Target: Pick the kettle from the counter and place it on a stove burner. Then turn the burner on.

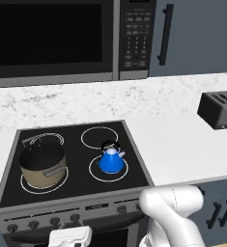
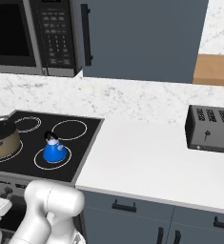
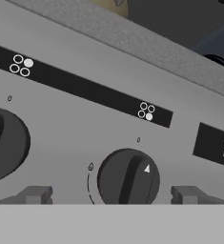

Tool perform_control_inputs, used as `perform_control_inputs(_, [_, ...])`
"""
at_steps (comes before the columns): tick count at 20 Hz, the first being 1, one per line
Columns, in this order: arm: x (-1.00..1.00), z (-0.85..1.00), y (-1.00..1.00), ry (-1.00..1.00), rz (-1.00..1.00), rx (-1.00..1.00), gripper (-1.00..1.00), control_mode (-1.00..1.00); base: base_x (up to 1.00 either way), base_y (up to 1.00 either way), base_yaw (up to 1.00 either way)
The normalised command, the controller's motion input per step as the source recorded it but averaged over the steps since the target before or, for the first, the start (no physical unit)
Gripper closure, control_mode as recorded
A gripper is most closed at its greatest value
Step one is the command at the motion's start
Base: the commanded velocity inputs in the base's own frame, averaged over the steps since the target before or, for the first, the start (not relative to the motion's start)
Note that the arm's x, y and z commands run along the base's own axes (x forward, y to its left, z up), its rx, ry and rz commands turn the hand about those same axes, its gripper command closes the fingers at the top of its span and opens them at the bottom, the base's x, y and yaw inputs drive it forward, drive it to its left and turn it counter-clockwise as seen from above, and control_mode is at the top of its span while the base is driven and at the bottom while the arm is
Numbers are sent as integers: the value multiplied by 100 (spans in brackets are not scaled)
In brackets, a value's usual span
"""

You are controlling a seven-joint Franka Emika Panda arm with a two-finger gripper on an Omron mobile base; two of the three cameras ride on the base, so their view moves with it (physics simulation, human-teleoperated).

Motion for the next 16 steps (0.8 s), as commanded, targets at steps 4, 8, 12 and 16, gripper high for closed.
perform_control_inputs(4, [7, 2, -6, 0, 0, 0, -100, -100, 0, 0, 0])
perform_control_inputs(8, [0, 5, -5, 0, 0, 0, -100, -100, 0, 0, 0])
perform_control_inputs(12, [0, 0, -5, 0, 3, 0, -100, -100, 0, 0, 0])
perform_control_inputs(16, [0, 7, -13, 0, 3, 1, -100, -100, 0, 0, 0])
